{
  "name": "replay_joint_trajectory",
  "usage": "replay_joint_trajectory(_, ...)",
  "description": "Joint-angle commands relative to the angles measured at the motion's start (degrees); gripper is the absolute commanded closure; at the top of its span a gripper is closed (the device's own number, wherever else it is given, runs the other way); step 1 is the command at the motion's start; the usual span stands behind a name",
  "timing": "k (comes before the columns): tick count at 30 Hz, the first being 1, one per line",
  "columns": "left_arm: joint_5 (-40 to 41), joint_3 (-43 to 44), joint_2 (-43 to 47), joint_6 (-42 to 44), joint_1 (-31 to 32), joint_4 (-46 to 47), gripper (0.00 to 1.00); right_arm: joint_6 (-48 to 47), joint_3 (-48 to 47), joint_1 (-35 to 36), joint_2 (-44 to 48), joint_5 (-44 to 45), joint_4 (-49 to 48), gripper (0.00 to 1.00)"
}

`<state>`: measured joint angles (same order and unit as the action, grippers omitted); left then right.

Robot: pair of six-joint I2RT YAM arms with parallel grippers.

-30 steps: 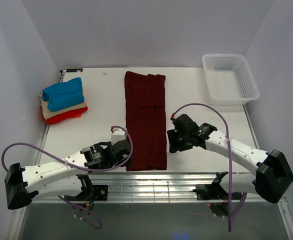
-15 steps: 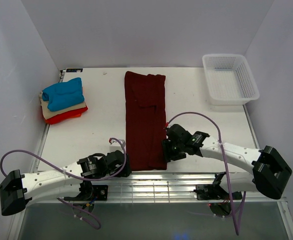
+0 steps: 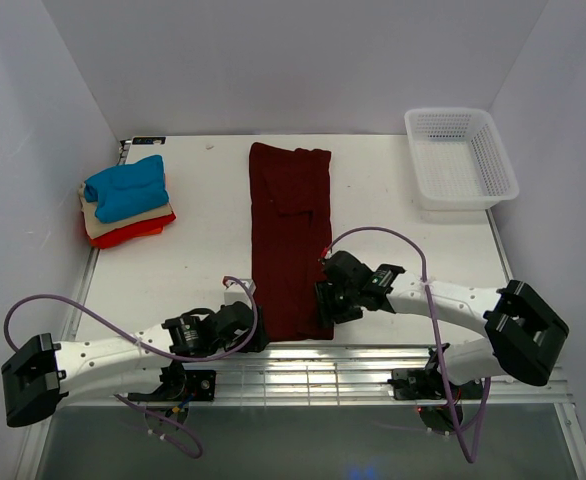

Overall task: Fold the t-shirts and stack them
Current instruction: Grab the bottom of the folded rectangular tshirt with both arms

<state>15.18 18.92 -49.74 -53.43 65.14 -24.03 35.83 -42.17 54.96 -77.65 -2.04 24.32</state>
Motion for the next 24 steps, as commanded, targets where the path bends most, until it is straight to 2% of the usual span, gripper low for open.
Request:
replay_joint_trajectory(1, 1.34, -0.81, -0.01, 0.34, 0.07, 1.97, 0.37, 1.34, 0.86, 0.76, -0.84, -0.86, -3.31, 0.43)
replay_joint_trajectory(13, 5.47, 1.74, -1.06, -0.80, 0.07, -1.19, 0.38, 2.66, 1.39, 2.61, -1.81, 0.02, -1.91, 0.45)
replay_joint_trajectory(24, 4.86, 1.30, -4.49, -1.77, 0.07, -0.23, 0.39, 3.98, 2.53, 3.31, -1.90, 1.60, -0.76, 0.45)
